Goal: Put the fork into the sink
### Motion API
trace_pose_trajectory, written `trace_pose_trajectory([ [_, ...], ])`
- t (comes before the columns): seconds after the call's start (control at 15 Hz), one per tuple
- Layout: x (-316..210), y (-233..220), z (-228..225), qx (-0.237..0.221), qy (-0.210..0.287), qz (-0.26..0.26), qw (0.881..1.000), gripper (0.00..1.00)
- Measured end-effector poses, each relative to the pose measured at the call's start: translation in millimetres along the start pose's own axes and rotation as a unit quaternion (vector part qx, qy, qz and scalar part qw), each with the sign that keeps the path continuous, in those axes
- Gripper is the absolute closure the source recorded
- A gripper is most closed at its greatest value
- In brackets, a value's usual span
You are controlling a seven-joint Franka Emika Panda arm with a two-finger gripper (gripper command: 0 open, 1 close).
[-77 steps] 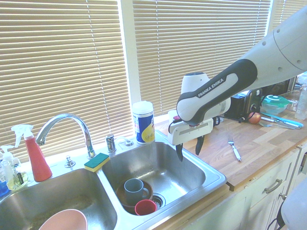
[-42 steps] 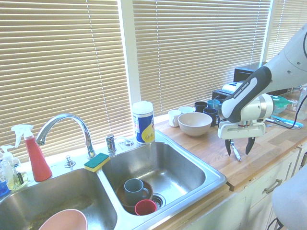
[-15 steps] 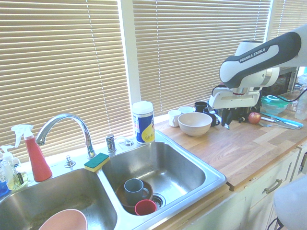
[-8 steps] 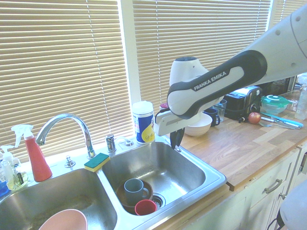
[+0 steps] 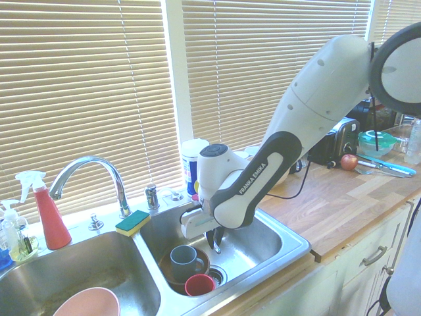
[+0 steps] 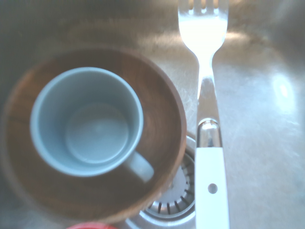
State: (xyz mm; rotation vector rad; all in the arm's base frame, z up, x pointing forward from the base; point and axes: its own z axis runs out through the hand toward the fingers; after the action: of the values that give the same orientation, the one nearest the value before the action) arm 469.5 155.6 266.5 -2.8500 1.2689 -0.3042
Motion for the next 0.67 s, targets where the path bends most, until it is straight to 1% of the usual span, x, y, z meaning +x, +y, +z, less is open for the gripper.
trace_pose_trajectory([
  [0.27,3.1,8.2,53.8,-0.019,-0.018,-0.009,1.0,1.0],
  [0.67,3.2,7.4,81.1,-0.028,-0.036,0.004,0.999,1.0],
])
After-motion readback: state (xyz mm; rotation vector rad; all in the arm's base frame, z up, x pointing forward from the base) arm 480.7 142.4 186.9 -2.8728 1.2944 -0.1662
